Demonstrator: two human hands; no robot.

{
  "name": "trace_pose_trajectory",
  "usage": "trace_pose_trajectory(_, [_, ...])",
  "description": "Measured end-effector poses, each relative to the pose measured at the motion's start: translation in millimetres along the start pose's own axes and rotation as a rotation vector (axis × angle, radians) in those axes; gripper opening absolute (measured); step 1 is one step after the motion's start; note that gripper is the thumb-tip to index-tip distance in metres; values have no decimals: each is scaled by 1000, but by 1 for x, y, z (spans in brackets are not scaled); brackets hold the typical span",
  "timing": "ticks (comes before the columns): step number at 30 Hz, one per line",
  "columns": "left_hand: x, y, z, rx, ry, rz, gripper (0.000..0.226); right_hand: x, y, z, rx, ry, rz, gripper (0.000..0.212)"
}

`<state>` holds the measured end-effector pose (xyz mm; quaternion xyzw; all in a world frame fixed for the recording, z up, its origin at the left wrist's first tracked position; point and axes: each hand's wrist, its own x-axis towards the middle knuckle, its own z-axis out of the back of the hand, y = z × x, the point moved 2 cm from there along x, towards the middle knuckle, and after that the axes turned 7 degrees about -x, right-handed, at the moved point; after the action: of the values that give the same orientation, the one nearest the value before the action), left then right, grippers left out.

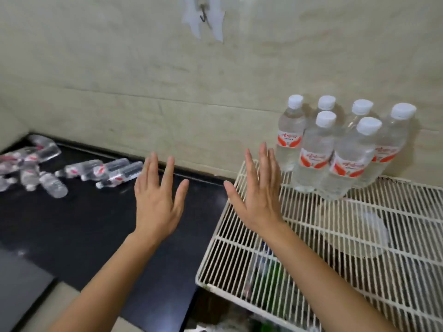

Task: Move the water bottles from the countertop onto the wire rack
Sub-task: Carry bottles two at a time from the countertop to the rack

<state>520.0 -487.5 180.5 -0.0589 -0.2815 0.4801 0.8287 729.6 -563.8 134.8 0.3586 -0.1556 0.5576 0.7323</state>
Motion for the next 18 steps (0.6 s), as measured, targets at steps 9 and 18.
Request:
trace_pose_trajectory(9, [-72,154,112,88,-114,231,71,-14,184,-75,114,175,215,84])
trace_pose_trajectory(18, [-158,392,254,233,-79,333,73,-41,421,-187,102,268,303,82])
